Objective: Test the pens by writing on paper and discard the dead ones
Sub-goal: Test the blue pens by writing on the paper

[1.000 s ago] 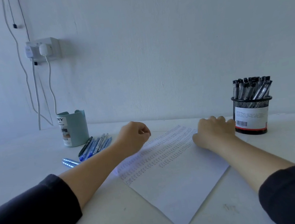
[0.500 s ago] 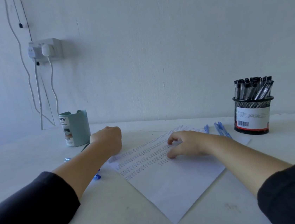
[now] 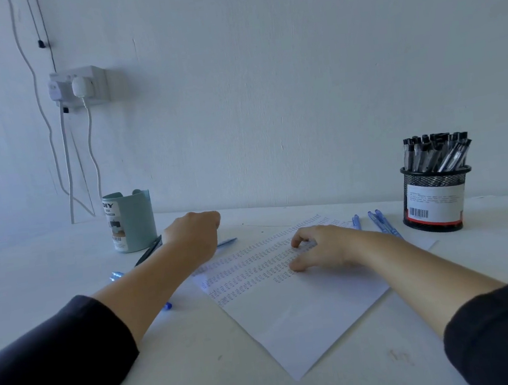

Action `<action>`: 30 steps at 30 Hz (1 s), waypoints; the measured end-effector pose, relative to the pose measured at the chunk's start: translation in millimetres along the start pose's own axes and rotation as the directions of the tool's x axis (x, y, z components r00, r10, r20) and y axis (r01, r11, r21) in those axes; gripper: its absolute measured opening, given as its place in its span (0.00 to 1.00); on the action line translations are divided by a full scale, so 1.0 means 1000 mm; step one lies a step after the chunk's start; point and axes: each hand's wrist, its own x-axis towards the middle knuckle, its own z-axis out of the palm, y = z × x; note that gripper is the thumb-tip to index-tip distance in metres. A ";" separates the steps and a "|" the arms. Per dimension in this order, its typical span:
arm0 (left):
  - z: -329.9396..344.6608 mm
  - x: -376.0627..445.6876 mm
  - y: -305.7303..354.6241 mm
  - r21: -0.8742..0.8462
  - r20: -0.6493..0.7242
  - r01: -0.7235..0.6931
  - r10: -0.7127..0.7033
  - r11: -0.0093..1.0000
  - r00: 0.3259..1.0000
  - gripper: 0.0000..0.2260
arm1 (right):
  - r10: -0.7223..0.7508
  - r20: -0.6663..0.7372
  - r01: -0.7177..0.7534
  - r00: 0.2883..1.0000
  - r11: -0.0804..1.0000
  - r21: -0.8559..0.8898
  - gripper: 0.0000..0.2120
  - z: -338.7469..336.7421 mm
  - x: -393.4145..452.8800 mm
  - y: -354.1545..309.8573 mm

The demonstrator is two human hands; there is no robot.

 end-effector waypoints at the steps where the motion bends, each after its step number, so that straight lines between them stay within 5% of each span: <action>1: 0.001 0.000 0.002 -0.008 0.020 -0.004 0.004 1.000 1.000 0.17 | -0.001 -0.001 0.001 1.000 1.000 0.001 0.21 0.000 0.001 0.000; 10: 0.004 0.007 -0.003 -0.084 0.208 -0.072 0.088 0.994 0.974 0.10 | -0.016 0.014 0.016 1.000 1.000 0.006 0.23 0.001 0.004 0.003; 13: 0.000 0.003 -0.002 -0.111 0.263 -0.111 0.137 0.988 0.955 0.16 | -0.017 0.012 0.017 1.000 1.000 0.011 0.23 0.001 0.004 0.004; 16: 0.001 -0.001 0.003 -0.122 0.105 -0.142 0.155 0.982 0.982 0.20 | -0.019 0.011 0.019 1.000 1.000 0.012 0.23 0.001 0.005 0.004; 18: 0.001 -0.002 0.005 -0.184 -0.170 -0.178 0.147 0.967 0.974 0.17 | -0.019 0.016 0.019 1.000 1.000 -0.005 0.23 0.001 0.007 0.003; 20: -0.001 -0.003 0.008 -0.308 -0.470 -0.296 0.126 0.904 0.873 0.13 | -0.024 0.028 0.024 0.999 0.999 -0.026 0.23 0.001 0.007 0.004; 22: -0.007 -0.007 0.012 -0.371 -0.631 -0.413 0.101 0.832 0.770 0.13 | -0.036 0.032 0.037 0.999 0.999 -0.033 0.23 0.001 0.006 0.004; 30: -0.007 -0.016 0.023 -0.238 -0.582 -0.298 0.110 0.925 0.805 0.11 | -0.042 0.029 0.043 0.999 0.999 -0.033 0.24 0.001 0.008 0.004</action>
